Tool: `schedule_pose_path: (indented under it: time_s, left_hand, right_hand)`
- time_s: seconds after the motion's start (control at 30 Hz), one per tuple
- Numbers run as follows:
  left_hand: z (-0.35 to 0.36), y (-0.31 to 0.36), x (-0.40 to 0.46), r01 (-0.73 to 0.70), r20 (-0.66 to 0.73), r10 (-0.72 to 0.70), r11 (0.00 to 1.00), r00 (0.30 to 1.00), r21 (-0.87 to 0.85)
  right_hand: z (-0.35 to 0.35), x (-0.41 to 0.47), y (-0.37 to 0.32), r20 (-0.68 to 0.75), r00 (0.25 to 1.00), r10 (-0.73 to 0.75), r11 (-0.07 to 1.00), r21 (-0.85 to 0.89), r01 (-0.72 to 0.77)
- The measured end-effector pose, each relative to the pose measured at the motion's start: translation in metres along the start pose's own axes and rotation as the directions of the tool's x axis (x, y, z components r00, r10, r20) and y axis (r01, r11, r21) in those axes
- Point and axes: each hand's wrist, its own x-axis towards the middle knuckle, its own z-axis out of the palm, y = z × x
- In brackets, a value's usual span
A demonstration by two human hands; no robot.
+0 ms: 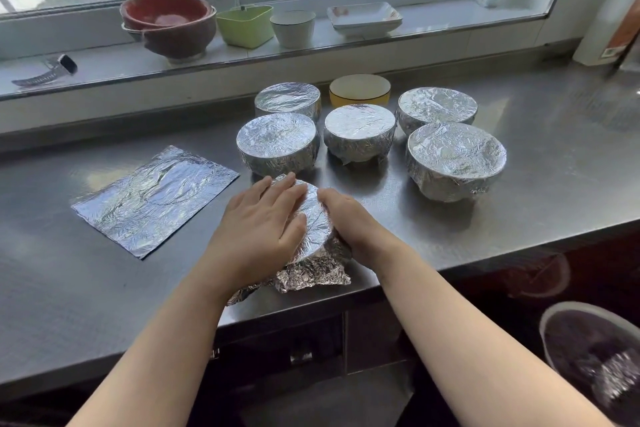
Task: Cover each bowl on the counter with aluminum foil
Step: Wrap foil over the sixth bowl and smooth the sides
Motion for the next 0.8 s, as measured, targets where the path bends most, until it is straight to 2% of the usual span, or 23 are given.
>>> schedule_pose_path:
  time_s: [0.13, 0.37, 0.47, 0.57, 0.67, 0.8]
  left_hand:
    - [-0.001, 0.000, 0.000, 0.003, 0.014, -0.004, 1.000, 1.000, 0.011]
    - [-0.002, 0.000, 0.000, 0.011, 0.024, -0.011, 1.000, 1.000, 0.000]
    - [-0.001, -0.002, 0.001, 0.015, 0.044, -0.014, 1.000, 0.999, -0.005]
    - [-0.001, -0.003, 0.001, 0.009, 0.055, -0.010, 1.000, 0.998, 0.009]
    - [-0.002, -0.003, 0.001, 0.010, 0.064, -0.010, 1.000, 0.998, 0.006]
    - [0.000, -0.004, 0.002, 0.003, 0.055, -0.003, 1.000, 0.998, 0.009]
  right_hand:
    - [-0.002, 0.000, -0.001, 0.029, 0.997, 0.071, 0.996, 0.042, -0.072]
    - [-0.002, -0.007, -0.005, -0.003, 0.993, 0.121, 0.991, 0.065, -0.121]
    - [-0.003, -0.007, -0.006, -0.040, 0.989, 0.144, 0.989, 0.024, -0.143]
    - [-0.005, -0.006, -0.009, -0.078, 0.992, 0.100, 0.995, 0.013, -0.099]
    - [-0.017, -0.010, -0.015, -0.263, 0.965, 0.023, 0.983, -0.171, -0.070]
    - [-0.010, -0.029, -0.028, -0.382, 0.905, -0.186, 0.978, -0.164, 0.131]
